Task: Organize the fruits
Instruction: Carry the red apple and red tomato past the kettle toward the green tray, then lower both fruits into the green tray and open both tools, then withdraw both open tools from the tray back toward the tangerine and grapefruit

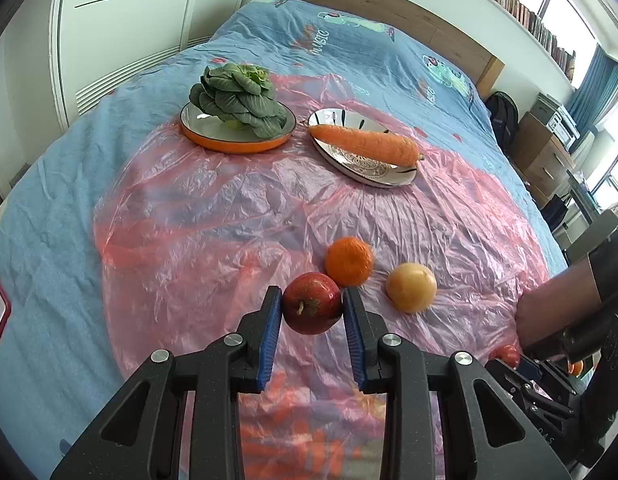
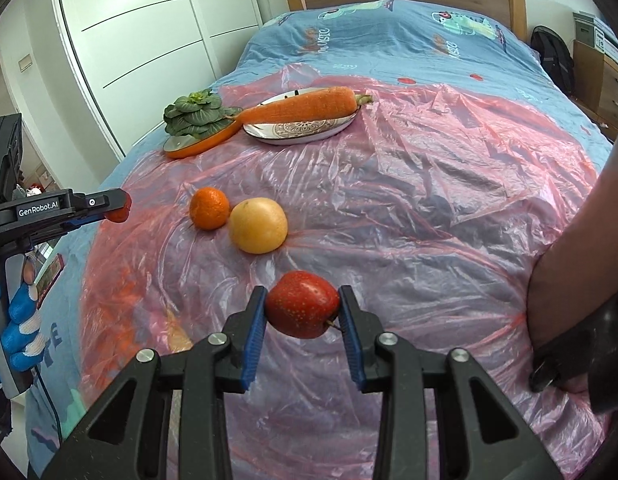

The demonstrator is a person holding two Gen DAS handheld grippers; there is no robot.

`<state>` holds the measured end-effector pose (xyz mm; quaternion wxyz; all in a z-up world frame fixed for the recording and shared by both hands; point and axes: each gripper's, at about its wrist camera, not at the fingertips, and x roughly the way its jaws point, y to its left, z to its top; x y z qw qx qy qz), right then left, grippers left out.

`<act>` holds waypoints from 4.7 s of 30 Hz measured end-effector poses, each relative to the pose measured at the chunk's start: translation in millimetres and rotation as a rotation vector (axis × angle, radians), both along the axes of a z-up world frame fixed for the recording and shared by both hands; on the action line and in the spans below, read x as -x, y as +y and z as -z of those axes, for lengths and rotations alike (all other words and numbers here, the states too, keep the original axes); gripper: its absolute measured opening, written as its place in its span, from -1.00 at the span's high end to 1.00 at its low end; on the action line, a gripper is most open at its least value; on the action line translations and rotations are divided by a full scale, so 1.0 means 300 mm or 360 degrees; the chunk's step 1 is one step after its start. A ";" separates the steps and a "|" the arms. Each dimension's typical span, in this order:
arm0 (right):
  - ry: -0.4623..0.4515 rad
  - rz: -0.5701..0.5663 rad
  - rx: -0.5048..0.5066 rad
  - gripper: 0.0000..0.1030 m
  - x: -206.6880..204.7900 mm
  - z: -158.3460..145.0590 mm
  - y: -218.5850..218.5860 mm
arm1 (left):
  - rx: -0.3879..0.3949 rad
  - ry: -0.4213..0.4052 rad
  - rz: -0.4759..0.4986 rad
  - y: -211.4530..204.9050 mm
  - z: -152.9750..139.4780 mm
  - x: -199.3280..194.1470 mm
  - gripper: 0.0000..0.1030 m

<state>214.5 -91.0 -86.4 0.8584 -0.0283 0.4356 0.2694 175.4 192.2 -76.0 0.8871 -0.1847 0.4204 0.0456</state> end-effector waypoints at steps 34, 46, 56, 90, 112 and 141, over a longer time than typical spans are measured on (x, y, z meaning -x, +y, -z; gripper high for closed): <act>0.0118 0.0333 0.0120 -0.06 0.337 -0.023 -0.479 | -0.0054 0.0039 0.0530 -0.569 -0.042 0.359 0.49; 0.0077 0.0557 0.0088 -0.06 0.363 -0.060 -0.770 | -0.0073 0.0035 0.0795 -0.866 -0.085 0.348 0.49; -0.0016 0.0795 0.0056 -0.06 0.351 -0.128 -1.061 | -0.0067 0.0022 0.1072 -1.170 -0.127 0.314 0.49; -0.0168 0.0960 0.0131 -0.06 -0.155 -0.086 -1.573 | -0.0459 -0.0039 0.1224 -1.901 -0.024 -0.282 0.49; -0.0015 0.0924 0.0312 -0.07 -0.312 0.074 -1.568 | -0.0526 0.0073 0.1204 -1.928 0.117 -0.346 0.48; -0.0096 0.1081 0.0428 -0.98 -0.045 -0.183 -1.521 | -0.0411 -0.0112 0.1271 -1.752 -0.177 -0.014 0.06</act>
